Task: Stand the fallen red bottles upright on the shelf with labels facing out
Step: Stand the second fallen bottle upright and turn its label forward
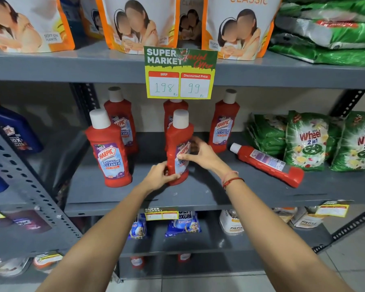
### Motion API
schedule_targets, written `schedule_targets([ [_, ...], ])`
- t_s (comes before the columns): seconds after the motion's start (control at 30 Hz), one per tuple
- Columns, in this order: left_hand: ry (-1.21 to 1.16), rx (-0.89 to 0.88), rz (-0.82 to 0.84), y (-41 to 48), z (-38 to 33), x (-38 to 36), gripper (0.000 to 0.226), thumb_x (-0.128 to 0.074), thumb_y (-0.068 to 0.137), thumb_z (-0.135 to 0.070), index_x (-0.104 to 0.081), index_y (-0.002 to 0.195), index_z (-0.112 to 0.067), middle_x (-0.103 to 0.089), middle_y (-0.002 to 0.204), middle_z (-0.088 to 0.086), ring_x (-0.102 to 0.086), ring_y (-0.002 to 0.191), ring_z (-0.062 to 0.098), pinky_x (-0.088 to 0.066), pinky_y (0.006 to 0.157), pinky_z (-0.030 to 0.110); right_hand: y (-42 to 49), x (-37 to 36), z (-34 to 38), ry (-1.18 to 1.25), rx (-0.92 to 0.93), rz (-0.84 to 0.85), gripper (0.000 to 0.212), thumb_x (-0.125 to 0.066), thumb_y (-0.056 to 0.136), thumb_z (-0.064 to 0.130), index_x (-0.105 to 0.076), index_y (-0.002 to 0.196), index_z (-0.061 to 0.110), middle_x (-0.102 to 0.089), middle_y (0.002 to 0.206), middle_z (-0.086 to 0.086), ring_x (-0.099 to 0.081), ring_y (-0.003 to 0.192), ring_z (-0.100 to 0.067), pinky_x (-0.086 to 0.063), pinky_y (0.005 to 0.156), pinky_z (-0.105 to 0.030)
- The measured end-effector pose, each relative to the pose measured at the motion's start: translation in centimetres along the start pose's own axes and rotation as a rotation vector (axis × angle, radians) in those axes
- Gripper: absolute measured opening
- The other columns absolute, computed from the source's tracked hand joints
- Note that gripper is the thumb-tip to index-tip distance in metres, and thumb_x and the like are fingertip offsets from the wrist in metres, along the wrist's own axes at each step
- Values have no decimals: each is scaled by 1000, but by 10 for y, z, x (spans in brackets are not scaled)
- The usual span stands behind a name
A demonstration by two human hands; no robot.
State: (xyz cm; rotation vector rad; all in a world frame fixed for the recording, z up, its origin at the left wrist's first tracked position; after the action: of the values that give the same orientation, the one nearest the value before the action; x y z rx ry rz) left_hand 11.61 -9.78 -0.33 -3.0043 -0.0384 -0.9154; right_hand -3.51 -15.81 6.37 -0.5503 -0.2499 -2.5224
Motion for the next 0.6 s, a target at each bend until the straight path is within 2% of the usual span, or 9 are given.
schedule_targets([
  [0.07, -79, 17, -40, -2, 6, 3, 51, -75, 76, -23, -58, 121, -8, -67, 114, 2, -63, 93, 7, -52, 84, 16, -5, -5, 0, -46, 7, -119, 70, -83, 68, 32, -47, 124, 13, -64, 124, -8, -63, 105, -15, -52, 83, -22],
  [0.17, -79, 10, -80, -5, 11, 8, 48, -76, 74, -23, -61, 117, -8, -66, 107, -2, -63, 90, 5, -49, 74, 4, -11, -13, 0, -61, -2, -239, 70, -83, 66, 38, -48, 120, 11, -65, 122, -11, -66, 106, -23, -56, 88, -36],
  [0.2, -52, 1, -69, -5, 10, 9, 48, -75, 75, -24, -61, 118, -8, -66, 108, -2, -63, 93, 7, -49, 78, 6, -12, -14, 0, -72, -2, -264, 69, -82, 67, 39, -48, 119, 10, -65, 121, -12, -66, 107, -25, -56, 90, -40],
  [0.27, -8, -6, -27, -4, 9, 11, 48, -73, 77, -24, -59, 120, -6, -66, 110, 2, -63, 98, 13, -51, 88, 21, -14, -18, 1, -96, 0, -310, 68, -82, 67, 39, -48, 118, 9, -65, 120, -12, -65, 107, -26, -55, 92, -44],
  [0.33, 9, -2, 6, -2, 8, 13, 48, -72, 78, -23, -58, 120, -5, -66, 111, 6, -63, 97, 16, -53, 90, 31, -16, -21, 2, -98, -1, -355, 66, -81, 69, 40, -49, 117, 8, -65, 120, -13, -65, 108, -27, -55, 93, -45],
  [0.5, 20, 10, 32, -2, 9, 17, 45, -71, 79, -22, -58, 119, -5, -66, 110, 4, -62, 92, 9, -53, 86, 24, -19, -29, 4, -94, 3, -413, 65, -79, 70, 43, -48, 114, 8, -64, 117, -13, -66, 105, -27, -56, 89, -44],
  [0.6, 25, 29, 23, -5, 5, 17, 46, -70, 81, -23, -57, 121, -5, -65, 110, 4, -62, 94, 13, -51, 87, 25, -19, -27, 4, -96, -5, -404, 65, -80, 70, 41, -47, 116, 7, -64, 119, -14, -65, 107, -27, -56, 90, -44],
])
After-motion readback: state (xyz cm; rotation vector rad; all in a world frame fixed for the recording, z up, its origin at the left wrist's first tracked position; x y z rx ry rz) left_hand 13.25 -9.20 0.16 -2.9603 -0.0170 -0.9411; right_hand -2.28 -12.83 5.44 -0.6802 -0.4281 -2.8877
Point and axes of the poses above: each hand's wrist, its own y-axis towards the middle knuckle, its own x-axis out of the back of the hand, z = x × y, the point moved 4 cm from there along y, towards the middle knuckle
